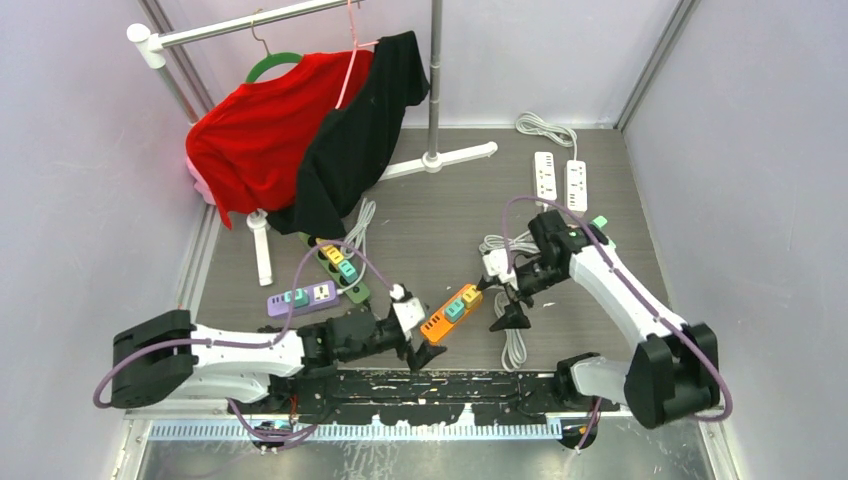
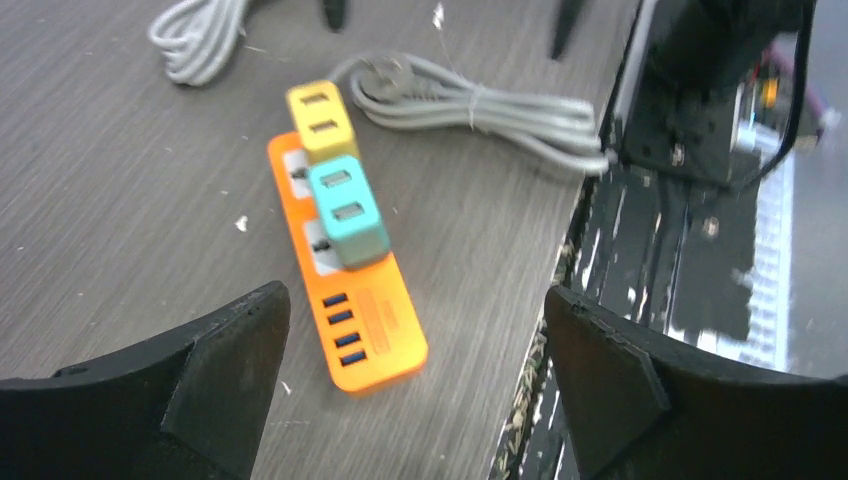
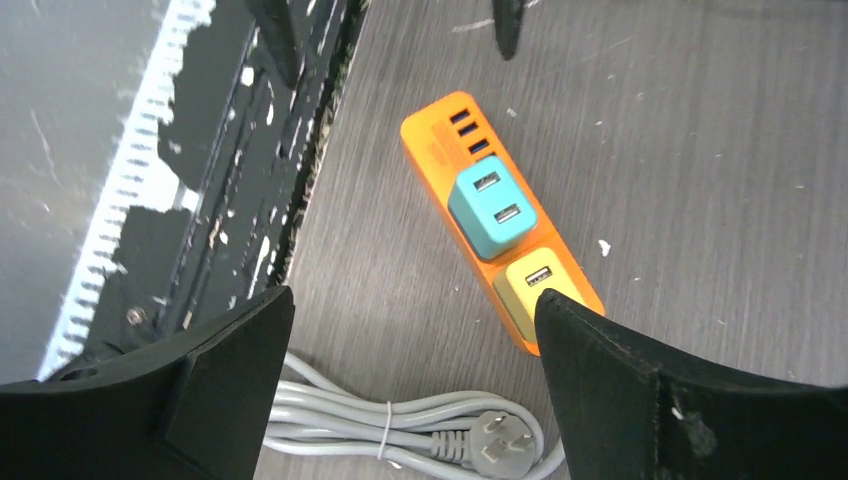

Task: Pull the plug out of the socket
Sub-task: Move the socket to the center of the board, then remove the plug from the socket.

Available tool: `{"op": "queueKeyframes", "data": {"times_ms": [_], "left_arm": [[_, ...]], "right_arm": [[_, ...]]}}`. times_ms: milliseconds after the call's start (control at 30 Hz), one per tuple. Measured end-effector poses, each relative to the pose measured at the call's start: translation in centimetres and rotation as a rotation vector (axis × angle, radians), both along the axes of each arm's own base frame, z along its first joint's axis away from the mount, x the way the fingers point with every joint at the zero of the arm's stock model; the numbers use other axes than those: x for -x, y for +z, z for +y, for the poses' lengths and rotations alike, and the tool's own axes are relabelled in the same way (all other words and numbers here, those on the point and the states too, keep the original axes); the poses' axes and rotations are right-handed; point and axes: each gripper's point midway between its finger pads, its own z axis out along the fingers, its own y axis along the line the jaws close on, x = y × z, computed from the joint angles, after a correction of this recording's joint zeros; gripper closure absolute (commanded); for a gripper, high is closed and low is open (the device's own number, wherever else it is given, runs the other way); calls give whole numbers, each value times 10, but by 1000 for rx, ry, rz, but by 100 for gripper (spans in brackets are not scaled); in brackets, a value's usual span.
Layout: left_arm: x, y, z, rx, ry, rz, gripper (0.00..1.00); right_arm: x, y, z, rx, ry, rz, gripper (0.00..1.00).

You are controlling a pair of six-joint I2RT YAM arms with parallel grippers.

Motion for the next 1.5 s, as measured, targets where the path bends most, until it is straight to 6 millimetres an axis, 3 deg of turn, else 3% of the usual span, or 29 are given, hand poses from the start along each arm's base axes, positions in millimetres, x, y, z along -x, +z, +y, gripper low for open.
{"op": "queueKeyframes", "data": {"times_ms": [167,433,800,1167,1500], "left_arm": [[23,-39,-2,-144,-77,-109,2],[7,-68,-1,-241,-23,-183,5],[-2,-84,-10,-241,16,-201,5],[-23,-80,-14,-185,50,-127,21],[-22,-91,-19,-191,6,-72,25]], "right_arm": [[-13,-27,6,80,110,-44,18],[-37,-48,17,158,169,-139,26],[-57,-66,21,248,166,-229,47],[-50,-76,15,261,190,-260,67],[-38,-76,11,259,196,-235,73]]}}
